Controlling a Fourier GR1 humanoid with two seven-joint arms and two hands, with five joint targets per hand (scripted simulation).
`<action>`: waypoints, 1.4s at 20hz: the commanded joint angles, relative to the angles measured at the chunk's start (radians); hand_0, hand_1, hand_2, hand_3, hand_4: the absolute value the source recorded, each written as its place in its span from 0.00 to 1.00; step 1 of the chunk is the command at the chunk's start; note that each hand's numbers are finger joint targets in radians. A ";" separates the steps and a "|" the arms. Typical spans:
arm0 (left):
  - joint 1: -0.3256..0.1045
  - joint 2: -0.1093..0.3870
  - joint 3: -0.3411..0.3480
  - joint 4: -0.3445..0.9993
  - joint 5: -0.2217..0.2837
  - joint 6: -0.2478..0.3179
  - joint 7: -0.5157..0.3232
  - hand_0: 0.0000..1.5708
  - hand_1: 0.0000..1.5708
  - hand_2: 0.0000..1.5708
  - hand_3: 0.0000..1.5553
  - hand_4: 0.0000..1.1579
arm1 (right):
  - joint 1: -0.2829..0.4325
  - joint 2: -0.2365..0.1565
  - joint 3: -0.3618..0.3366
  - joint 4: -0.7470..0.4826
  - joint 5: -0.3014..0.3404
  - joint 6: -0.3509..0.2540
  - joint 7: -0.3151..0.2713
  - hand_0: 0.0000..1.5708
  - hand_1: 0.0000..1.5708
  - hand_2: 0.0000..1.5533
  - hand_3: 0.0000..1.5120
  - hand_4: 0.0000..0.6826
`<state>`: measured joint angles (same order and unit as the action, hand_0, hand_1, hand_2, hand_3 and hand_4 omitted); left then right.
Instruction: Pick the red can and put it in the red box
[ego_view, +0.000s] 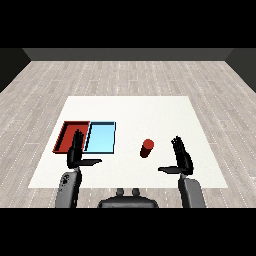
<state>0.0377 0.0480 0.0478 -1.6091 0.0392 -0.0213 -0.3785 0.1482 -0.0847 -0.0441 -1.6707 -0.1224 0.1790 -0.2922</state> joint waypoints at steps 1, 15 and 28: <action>-0.058 0.010 0.021 0.070 0.000 -0.007 -0.032 0.00 0.00 0.00 0.00 0.00 | 0.019 0.015 -0.003 -0.035 0.004 -0.008 0.012 0.00 0.00 0.00 0.00 0.00; -0.022 -0.018 -0.006 0.040 -0.014 0.011 -0.037 0.00 0.00 0.00 0.00 0.00 | -0.127 0.036 -0.020 0.107 -0.005 -0.017 0.033 0.00 0.00 0.00 0.00 0.00; 0.038 -0.022 -0.003 -0.008 0.017 -0.013 -0.041 0.00 0.00 0.00 0.00 0.00 | -0.222 0.084 0.056 0.314 -0.027 -0.111 -0.022 0.00 0.00 0.00 0.00 0.00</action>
<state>0.0210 0.0424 0.0596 -1.6166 0.0614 -0.0256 -0.3656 -0.0624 -0.0167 -0.0461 -1.3893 -0.1389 0.1304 -0.3094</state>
